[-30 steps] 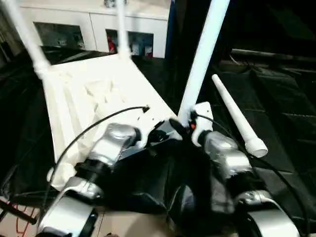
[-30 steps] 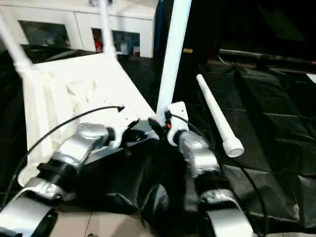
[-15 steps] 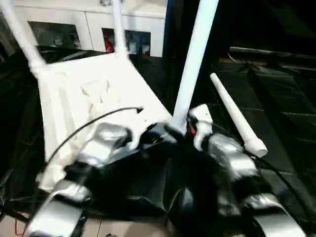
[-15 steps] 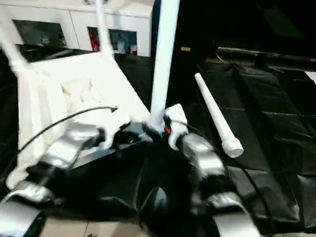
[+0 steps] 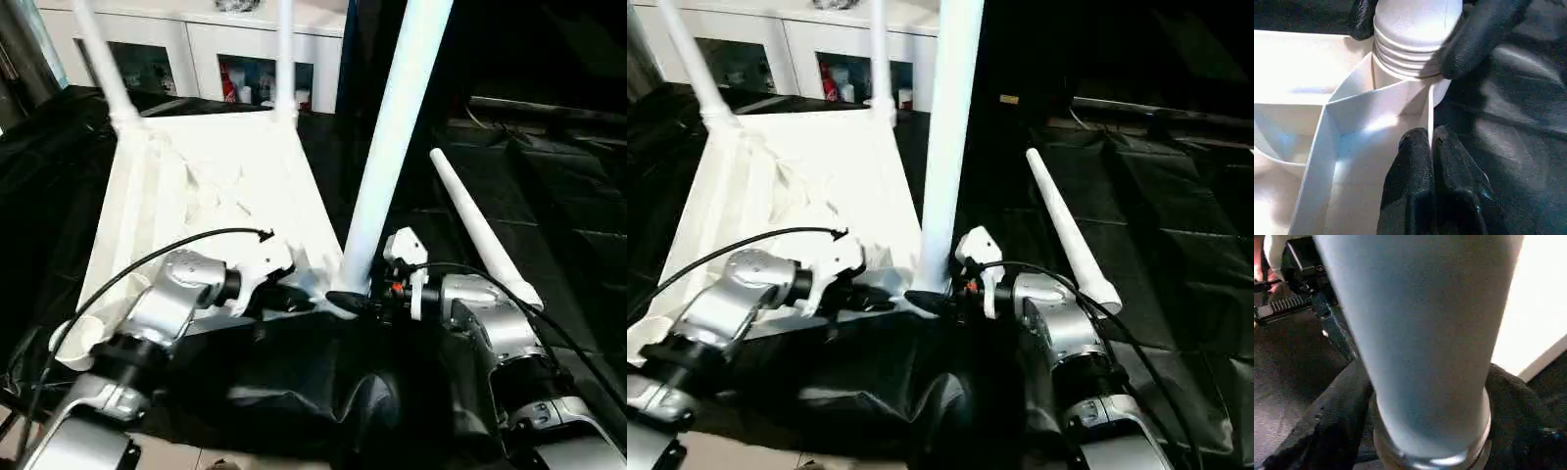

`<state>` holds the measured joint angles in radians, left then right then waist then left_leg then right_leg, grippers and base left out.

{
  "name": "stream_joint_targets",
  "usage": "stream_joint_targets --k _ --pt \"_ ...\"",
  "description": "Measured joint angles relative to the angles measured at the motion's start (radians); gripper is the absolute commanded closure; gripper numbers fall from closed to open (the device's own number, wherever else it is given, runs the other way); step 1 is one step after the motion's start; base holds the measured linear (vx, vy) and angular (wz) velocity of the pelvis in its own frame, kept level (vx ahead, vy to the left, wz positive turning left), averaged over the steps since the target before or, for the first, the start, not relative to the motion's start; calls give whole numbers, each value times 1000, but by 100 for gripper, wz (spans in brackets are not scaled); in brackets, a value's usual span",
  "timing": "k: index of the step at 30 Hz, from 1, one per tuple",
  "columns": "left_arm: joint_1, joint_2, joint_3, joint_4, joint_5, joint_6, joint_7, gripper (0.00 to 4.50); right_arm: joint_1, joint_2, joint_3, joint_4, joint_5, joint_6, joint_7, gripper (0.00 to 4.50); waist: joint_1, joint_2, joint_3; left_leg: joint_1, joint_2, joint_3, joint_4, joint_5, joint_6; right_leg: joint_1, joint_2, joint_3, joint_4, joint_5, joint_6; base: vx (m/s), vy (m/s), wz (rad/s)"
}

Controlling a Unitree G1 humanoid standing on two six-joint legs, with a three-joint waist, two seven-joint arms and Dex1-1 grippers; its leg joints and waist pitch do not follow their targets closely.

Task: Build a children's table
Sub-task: Rotate leg to tighten

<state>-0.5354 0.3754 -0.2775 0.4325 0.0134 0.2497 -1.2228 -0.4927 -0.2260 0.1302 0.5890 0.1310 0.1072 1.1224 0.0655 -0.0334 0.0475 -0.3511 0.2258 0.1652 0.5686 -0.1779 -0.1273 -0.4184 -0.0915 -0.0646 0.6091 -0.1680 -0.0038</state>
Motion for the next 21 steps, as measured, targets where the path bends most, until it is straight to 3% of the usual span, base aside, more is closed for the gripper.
stream_joint_targets --k 6,10,16,21 --pt "10 4 -2 -15 0 0 -10 450 10 1 2 -18 10 21 6 171 2 0 0 0 0 0 0 0 0 0 0 0 0 0 0 0 0 0" --pt "6 -17 2 -7 11 0 35 450 16 16 -18 -14 8 24 -50 176 4 0 0 1 0 0 0 0 0 1 0 0 0 0 0 0 0 0" --pt "-75 -148 46 110 46 86 281 450 -55 134 -116 100 -24 26 -433 177 -15 0 0 2 -1 0 1 0 0 0 0 0 2 -1 4 0 0 0" --pt "-137 -256 83 183 49 163 459 450 -123 199 -177 176 -40 32 -690 177 -18 0 0 1 -1 0 1 0 0 -1 0 0 1 -1 4 0 0 0"
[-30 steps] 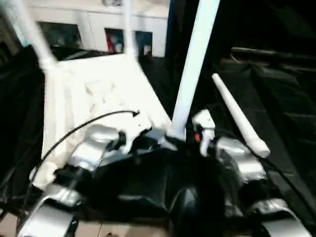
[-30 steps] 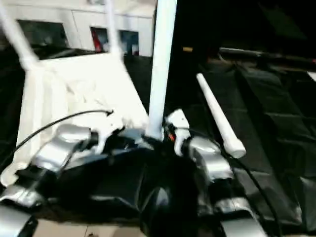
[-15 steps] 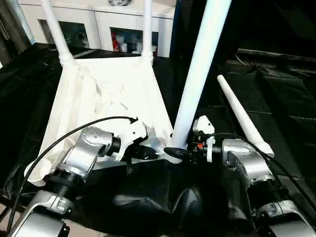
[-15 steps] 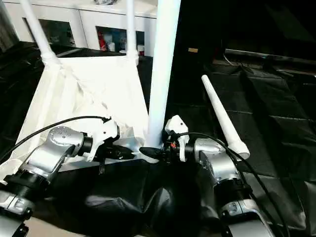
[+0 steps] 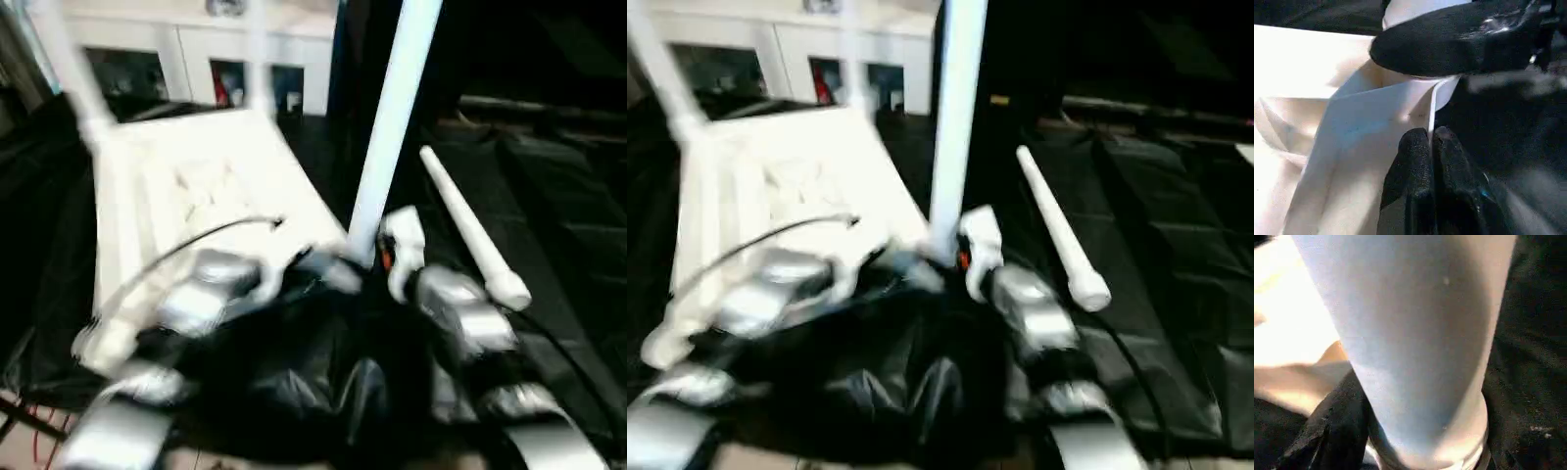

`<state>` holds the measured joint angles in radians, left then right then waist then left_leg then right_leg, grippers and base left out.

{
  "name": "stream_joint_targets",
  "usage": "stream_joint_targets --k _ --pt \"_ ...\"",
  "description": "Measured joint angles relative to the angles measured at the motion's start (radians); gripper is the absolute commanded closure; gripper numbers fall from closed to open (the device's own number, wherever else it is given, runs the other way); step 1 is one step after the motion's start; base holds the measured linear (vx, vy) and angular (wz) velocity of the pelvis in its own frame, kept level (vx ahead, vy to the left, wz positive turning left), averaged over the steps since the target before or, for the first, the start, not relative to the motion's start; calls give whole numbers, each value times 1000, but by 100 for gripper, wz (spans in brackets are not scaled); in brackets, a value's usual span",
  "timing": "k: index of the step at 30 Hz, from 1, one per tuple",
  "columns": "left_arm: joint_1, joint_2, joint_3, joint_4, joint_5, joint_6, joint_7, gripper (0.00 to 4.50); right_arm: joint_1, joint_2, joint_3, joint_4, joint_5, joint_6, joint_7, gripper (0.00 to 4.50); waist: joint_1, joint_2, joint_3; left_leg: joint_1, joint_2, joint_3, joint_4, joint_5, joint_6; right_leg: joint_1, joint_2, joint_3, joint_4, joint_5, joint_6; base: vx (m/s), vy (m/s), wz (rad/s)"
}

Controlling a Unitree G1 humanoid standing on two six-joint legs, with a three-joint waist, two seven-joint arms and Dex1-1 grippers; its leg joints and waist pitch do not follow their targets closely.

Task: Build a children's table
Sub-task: Rotate leg to tighten

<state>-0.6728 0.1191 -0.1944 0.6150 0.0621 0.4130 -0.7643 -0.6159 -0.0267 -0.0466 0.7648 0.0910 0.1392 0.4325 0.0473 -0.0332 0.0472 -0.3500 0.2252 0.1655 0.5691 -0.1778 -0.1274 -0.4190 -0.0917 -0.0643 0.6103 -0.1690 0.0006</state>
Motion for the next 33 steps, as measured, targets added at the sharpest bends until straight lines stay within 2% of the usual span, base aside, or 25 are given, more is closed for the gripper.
stream_joint_targets --k 2,4,8,9,15,22,27,30,33 --pt "-12 -23 9 12 0 10 38 450 -22 10 -16 30 -9 -15 -38 177 0 0 0 -1 0 0 0 0 0 0 0 0 0 0 0 0 0 0" --pt "-14 -30 9 12 0 13 48 450 -24 10 -23 41 -8 -34 -39 122 2 3 -2 -1 0 0 0 0 0 0 0 0 0 0 -3 28 4 0" --pt "-15 -28 14 8 3 14 59 450 -24 14 -24 40 -1 -40 -19 98 -1 4 -2 -1 0 1 0 3 8 0 0 0 -1 -3 -4 25 5 -1" --pt "-15 -22 9 6 5 9 55 450 -23 13 -22 40 -7 -49 -15 69 -2 3 -2 -1 0 1 0 3 9 0 0 0 -1 -3 -4 0 0 0" --pt "10 33 -12 -20 9 -33 -28 450 8 -35 29 29 -22 -98 125 69 -1 3 -1 -1 1 1 0 2 7 0 1 0 0 -3 -4 0 0 0" --pt "29 77 -30 -49 2 -51 -96 450 37 -113 74 -10 -22 -106 295 69 8 2 -1 -2 1 1 0 1 6 0 0 0 0 -2 -5 0 0 0" --pt "22 64 -24 -49 2 -23 -57 450 79 -168 73 -72 -15 -105 331 69 14 1 0 -2 1 1 1 1 6 0 0 0 0 -2 -5 0 0 0" --pt "8 52 -13 -49 2 9 -4 450 117 -189 70 -123 -5 -100 360 69 2 -3 2 -3 1 1 1 2 7 -1 1 0 -1 -2 -5 0 0 0" --pt "-4 18 1 -52 2 55 38 450 147 -194 52 -158 12 -93 350 69 -2 -3 4 -6 1 1 1 3 9 -3 1 0 -1 -3 -5 0 0 0"
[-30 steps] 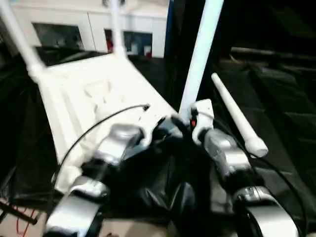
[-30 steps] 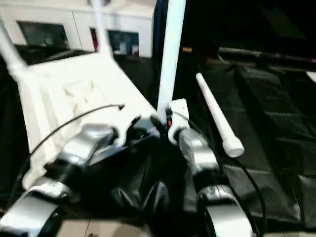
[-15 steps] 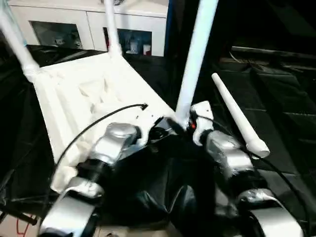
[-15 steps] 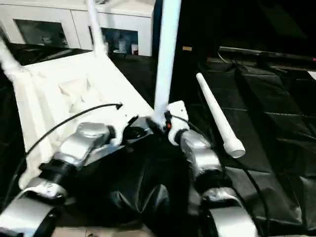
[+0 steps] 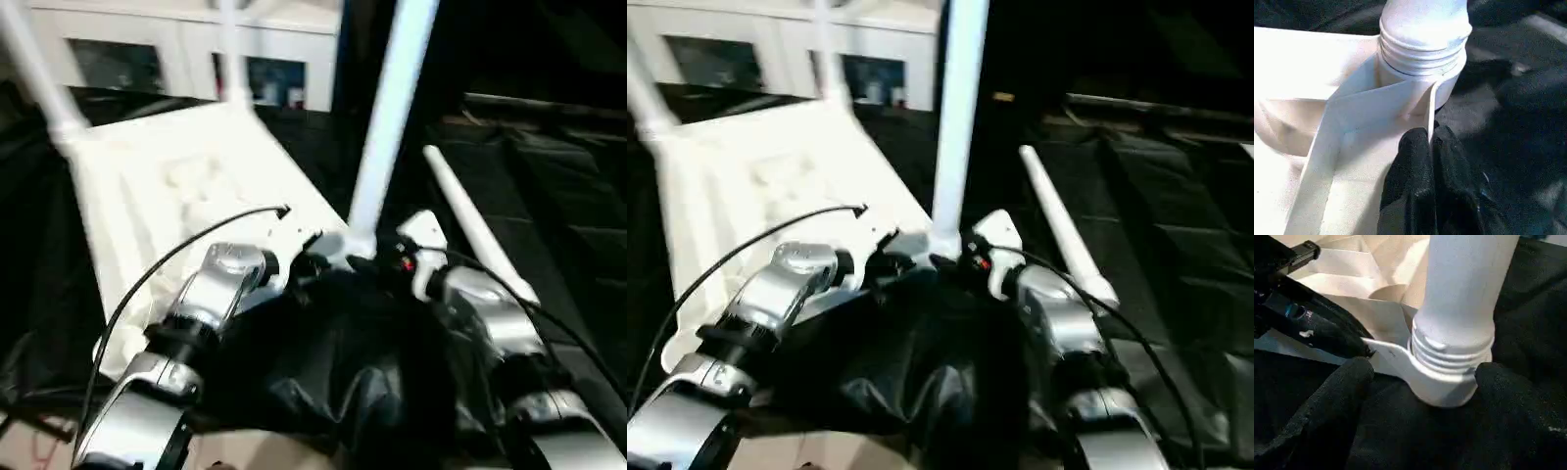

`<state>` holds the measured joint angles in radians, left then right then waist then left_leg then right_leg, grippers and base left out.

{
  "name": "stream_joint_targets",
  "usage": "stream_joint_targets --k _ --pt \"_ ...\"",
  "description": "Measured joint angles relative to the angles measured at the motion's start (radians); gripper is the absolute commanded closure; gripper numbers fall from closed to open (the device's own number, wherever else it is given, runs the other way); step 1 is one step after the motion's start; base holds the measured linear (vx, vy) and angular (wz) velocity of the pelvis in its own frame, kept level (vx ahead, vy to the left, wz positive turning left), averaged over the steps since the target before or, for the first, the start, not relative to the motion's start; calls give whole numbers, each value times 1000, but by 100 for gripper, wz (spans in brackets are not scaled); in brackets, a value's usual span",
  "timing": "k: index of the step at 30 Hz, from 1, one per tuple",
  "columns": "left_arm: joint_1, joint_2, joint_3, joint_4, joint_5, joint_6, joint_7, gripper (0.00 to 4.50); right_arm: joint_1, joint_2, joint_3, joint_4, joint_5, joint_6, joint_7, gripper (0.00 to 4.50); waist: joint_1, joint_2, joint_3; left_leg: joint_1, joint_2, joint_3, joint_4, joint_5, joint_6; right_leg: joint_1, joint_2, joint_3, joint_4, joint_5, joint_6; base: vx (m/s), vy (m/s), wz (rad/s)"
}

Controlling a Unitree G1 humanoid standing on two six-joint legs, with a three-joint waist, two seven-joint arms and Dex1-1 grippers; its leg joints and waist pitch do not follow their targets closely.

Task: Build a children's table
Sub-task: Rotate leg to tighten

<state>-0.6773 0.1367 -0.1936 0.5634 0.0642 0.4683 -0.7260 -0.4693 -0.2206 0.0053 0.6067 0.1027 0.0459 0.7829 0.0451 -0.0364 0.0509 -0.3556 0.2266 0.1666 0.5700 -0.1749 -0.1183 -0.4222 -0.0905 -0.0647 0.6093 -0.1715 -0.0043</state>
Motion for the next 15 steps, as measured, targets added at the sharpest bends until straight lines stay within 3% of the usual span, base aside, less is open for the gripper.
stream_joint_targets --k 5,9,10,12,15 --pt "-2 -46 0 -18 0 41 55 450 12 -7 -18 -46 21 21 -19 69 0 2 1 -3 0 0 0 1 4 -2 0 0 -1 0 0 0 0 0" --pt "-14 -74 1 15 0 10 84 450 21 24 -16 -54 7 36 -91 69 1 6 2 -3 0 0 0 1 4 -2 0 0 -1 0 0 0 0 0" --pt "-20 -77 1 27 0 -2 87 406 21 34 -16 -51 4 37 -111 60 3 8 3 -3 -1 0 1 1 3 -2 -1 0 0 0 0 0 0 0" --pt "-22 -80 5 41 -4 -25 93 395 20 43 -16 -50 2 37 -134 60 4 12 3 -3 -1 0 1 1 3 -2 -1 0 0 0 0 0 0 0" --pt "-33 -96 38 1 -44 -72 100 384 19 51 -17 -50 2 42 -157 60 9 10 5 -4 0 0 2 1 3 -3 -1 -1 0 0 0 0 0 0"
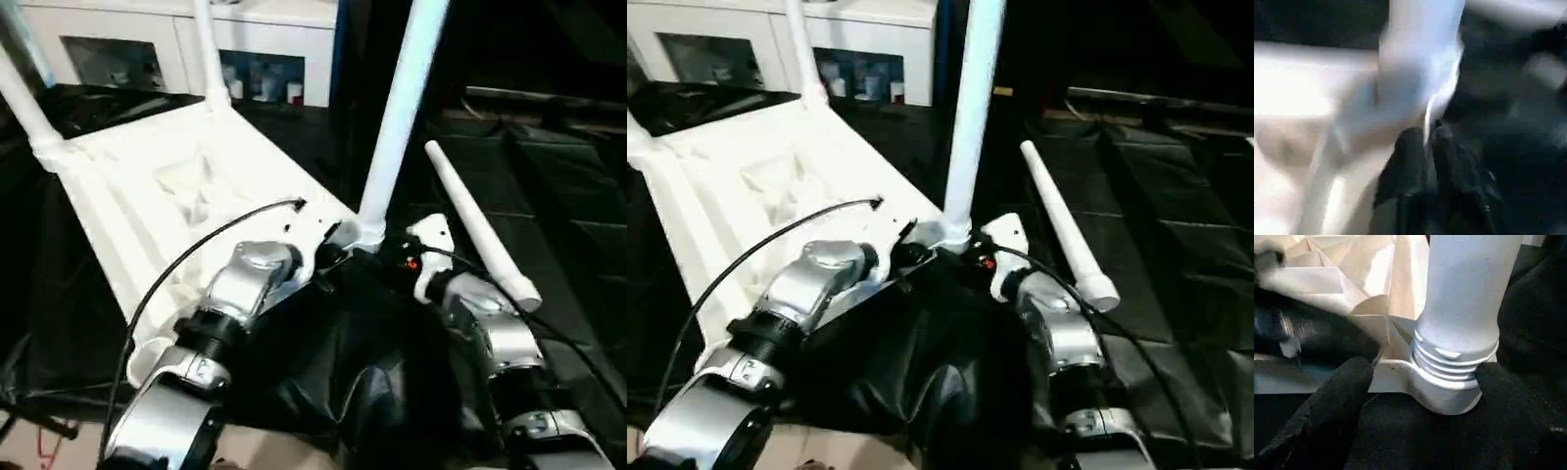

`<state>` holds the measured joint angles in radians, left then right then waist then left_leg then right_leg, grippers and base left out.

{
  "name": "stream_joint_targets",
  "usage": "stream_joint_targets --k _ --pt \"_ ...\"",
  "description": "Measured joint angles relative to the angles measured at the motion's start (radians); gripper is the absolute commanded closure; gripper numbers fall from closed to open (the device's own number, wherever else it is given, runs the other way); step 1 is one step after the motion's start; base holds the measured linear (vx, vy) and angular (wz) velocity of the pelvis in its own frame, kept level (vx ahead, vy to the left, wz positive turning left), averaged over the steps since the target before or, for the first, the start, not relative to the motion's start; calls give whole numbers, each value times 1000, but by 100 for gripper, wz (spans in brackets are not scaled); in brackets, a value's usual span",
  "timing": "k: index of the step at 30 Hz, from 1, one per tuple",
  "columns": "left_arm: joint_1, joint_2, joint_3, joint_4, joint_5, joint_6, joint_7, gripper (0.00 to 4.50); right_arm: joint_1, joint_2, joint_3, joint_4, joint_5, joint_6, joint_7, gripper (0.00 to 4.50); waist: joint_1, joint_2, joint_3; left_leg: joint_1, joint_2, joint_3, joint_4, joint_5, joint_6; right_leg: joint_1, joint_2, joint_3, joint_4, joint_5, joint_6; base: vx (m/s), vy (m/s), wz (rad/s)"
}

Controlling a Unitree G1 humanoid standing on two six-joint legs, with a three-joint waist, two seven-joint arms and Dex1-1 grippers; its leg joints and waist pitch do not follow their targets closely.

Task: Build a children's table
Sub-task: Rotate leg to tighten, then rotate table base

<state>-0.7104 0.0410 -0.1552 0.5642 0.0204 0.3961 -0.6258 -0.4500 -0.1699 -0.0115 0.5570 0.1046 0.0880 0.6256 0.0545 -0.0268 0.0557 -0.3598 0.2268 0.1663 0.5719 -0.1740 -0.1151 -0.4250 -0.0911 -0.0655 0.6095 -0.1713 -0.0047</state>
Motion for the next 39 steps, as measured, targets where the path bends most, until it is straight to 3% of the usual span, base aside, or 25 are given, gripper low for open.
stream_joint_targets --k 5,10,16,20,23,25,29,33,39 --pt "-21 35 19 -60 -3 -32 39 371 -2 12 12 0 -11 1 -28 60 -7 0 0 2 0 0 0 0 -1 0 0 0 1 0 0 0 0 0" --pt "5 166 87 -132 40 -29 116 371 0 9 21 5 -29 15 -42 60 -7 1 0 1 0 0 0 -1 -2 0 1 0 2 0 0 0 0 0" --pt "98 372 136 -327 170 84 178 371 4 13 33 -5 -36 31 -61 60 -11 0 0 2 1 0 1 -1 -2 1 1 0 1 0 0 0 0 0" --pt "167 467 158 -403 253 181 230 371 7 17 40 -7 -38 37 -76 60 -10 -1 -1 3 1 0 1 -3 -5 1 1 0 2 0 0 0 0 0" --pt "190 514 188 -416 297 217 271 371 7 27 41 -7 -39 40 -82 60 -12 -8 0 3 1 0 2 -3 -6 1 1 0 3 0 -1 0 0 0" --pt "204 554 190 -414 318 219 276 406 6 37 44 -4 -41 41 -88 60 -14 -10 -1 3 1 -1 2 -3 -6 1 1 1 3 1 -1 0 0 0" --pt "246 583 185 -415 326 265 249 420 -10 45 45 16 -42 41 -94 60 -20 -10 -1 5 0 -1 2 -3 -6 2 1 1 3 1 -1 0 0 0" --pt "305 590 134 -425 316 337 179 449 -42 50 49 50 -45 57 -115 107 -23 -10 -1 6 1 -1 2 -3 -7 2 2 1 4 2 -3 0 0 0" --pt "355 630 80 -441 307 413 84 450 -61 52 49 81 -59 58 -128 157 -22 -10 -1 8 1 -3 2 -3 -7 2 3 1 5 3 -5 0 0 0"
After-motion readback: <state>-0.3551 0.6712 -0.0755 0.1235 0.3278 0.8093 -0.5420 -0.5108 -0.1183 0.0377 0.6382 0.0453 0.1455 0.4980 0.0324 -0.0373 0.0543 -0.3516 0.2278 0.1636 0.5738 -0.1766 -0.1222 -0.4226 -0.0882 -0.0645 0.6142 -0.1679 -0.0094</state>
